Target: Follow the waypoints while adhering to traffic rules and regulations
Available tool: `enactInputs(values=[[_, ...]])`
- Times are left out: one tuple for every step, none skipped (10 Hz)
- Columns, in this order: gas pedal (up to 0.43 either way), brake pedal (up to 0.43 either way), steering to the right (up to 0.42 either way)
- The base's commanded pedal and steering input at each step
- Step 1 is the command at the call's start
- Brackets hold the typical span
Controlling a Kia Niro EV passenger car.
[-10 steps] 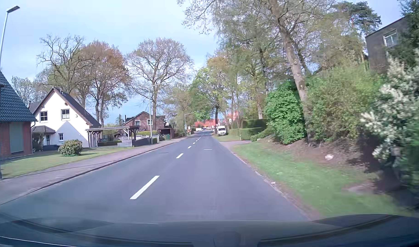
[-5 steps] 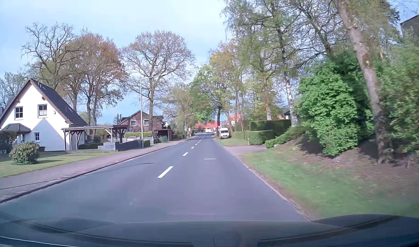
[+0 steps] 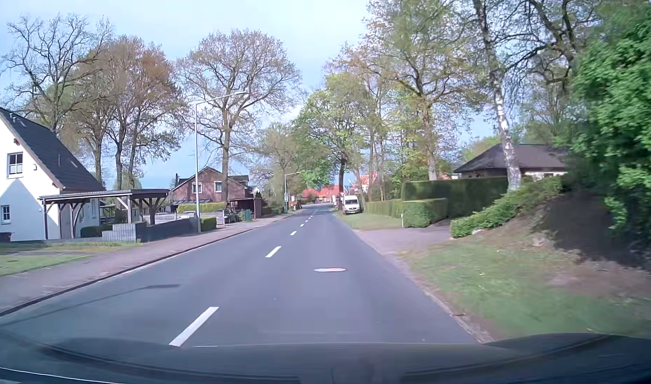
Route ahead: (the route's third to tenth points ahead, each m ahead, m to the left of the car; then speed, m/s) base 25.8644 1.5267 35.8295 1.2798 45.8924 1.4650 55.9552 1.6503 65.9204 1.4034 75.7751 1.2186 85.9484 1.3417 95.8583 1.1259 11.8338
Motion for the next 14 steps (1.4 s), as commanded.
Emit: enactInputs(values=[[0.0, 0.0, -0.004], [0.0, 0.0, -0.004], [0.0, 0.0, -0.003], [0.0, 0.0, -0.003], [0.0, 0.0, -0.002], [0.0, 0.0, -0.002], [0.0, 0.0, -0.002], [0.0, 0.0, -0.002], [0.0, 0.0, -0.002], [0.0, 0.0, -0.002], [0.0, 0.0, -0.002], [0.0, 0.0, -0.002], [0.0, 0.0, -0.003], [0.0, 0.0, -0.005]])
